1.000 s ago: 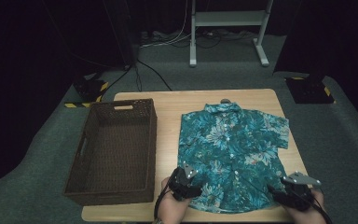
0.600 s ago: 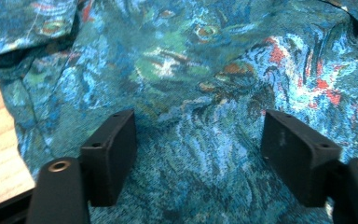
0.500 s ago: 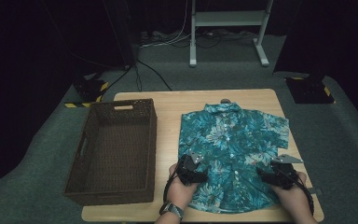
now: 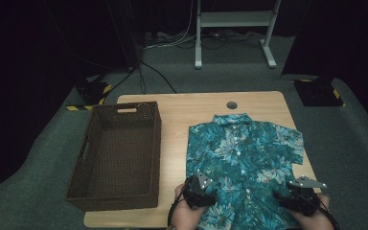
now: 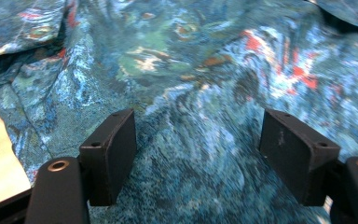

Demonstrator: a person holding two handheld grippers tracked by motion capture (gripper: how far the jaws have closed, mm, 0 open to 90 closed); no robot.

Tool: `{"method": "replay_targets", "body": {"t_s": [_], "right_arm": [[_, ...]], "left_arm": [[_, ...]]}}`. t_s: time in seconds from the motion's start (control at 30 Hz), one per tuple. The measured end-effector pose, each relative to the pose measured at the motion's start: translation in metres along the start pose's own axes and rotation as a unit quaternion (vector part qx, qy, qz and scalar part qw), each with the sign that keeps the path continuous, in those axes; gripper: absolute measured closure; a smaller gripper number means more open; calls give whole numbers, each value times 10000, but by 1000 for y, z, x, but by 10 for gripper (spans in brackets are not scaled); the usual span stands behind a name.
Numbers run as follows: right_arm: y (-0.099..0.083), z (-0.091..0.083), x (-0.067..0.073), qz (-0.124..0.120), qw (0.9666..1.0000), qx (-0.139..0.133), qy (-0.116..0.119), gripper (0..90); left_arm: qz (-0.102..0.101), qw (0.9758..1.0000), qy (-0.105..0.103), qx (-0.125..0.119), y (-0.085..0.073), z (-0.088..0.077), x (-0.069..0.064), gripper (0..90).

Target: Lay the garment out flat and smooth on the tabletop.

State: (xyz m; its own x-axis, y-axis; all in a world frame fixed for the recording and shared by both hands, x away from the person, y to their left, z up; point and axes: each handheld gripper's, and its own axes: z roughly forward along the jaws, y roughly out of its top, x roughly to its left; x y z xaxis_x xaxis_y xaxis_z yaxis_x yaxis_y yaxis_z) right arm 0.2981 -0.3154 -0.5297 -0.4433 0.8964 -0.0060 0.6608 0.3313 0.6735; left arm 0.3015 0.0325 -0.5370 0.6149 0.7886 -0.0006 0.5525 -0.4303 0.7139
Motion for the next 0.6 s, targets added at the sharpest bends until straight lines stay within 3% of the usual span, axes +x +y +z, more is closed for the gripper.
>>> {"method": "replay_targets", "body": {"t_s": [0.13, 0.27, 0.33, 0.6], "right_arm": [[-10, -9, 1, 9, 10000, 6, -4, 352], [-7, -8, 1, 32, 10000, 42, 38, 319], [-3, -8, 2, -15, 10000, -30, 36, 311], [30, 2, -1, -15, 9996, -264, -31, 259]], "left_arm": [[101, 9999, -67, -41, -6, -5, -7, 262], [107, 9997, -85, 194, 2, -3, -6, 234], [100, 9996, -123, 232, 7, -1, -4, 224], [111, 9999, 44, 35, 30, 4, 9, 228]]}}
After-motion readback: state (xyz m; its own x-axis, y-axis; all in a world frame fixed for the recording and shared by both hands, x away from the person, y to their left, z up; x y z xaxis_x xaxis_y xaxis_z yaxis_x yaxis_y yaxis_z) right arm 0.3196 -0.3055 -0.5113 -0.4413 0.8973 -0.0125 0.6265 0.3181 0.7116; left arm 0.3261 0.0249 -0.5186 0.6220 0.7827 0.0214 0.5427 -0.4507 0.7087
